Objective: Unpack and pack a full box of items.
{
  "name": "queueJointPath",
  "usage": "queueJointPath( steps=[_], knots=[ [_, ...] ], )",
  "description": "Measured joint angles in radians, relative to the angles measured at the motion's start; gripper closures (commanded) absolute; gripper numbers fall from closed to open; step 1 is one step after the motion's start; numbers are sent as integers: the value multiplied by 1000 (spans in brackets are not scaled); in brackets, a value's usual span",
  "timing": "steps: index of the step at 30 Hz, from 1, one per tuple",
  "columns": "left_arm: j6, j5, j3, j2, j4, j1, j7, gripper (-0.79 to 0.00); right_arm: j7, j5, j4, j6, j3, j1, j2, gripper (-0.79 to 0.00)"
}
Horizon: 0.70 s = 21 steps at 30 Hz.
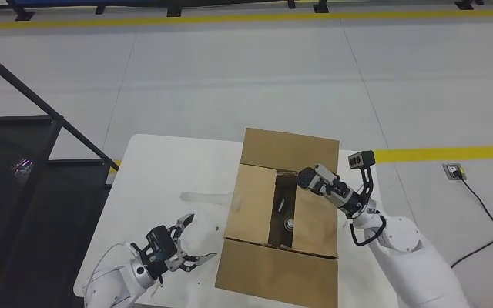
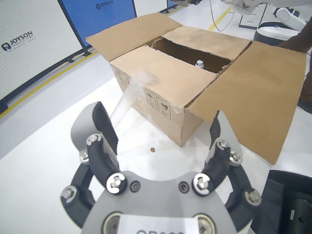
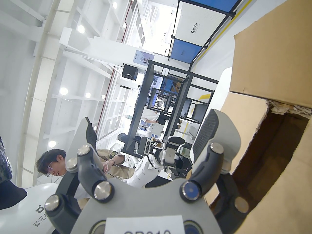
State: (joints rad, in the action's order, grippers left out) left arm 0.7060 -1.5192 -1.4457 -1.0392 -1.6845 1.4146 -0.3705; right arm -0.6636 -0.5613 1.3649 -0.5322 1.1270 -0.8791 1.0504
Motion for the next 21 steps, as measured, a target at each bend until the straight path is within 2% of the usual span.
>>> queueJointPath(
  steps=[5, 12, 21],
  knots=[
    [-40, 50, -9, -2, -11, 14, -4, -785, 46, 91, 42, 34, -7, -30, 2, -785],
    [-101, 117, -61, -2, -34, 46, -21, -785, 46, 168, 63, 97, -31, -27, 10, -785],
    [-102, 116, -61, -2, -34, 47, -21, -785, 41, 180, 66, 107, -32, -25, 10, -785]
  ],
)
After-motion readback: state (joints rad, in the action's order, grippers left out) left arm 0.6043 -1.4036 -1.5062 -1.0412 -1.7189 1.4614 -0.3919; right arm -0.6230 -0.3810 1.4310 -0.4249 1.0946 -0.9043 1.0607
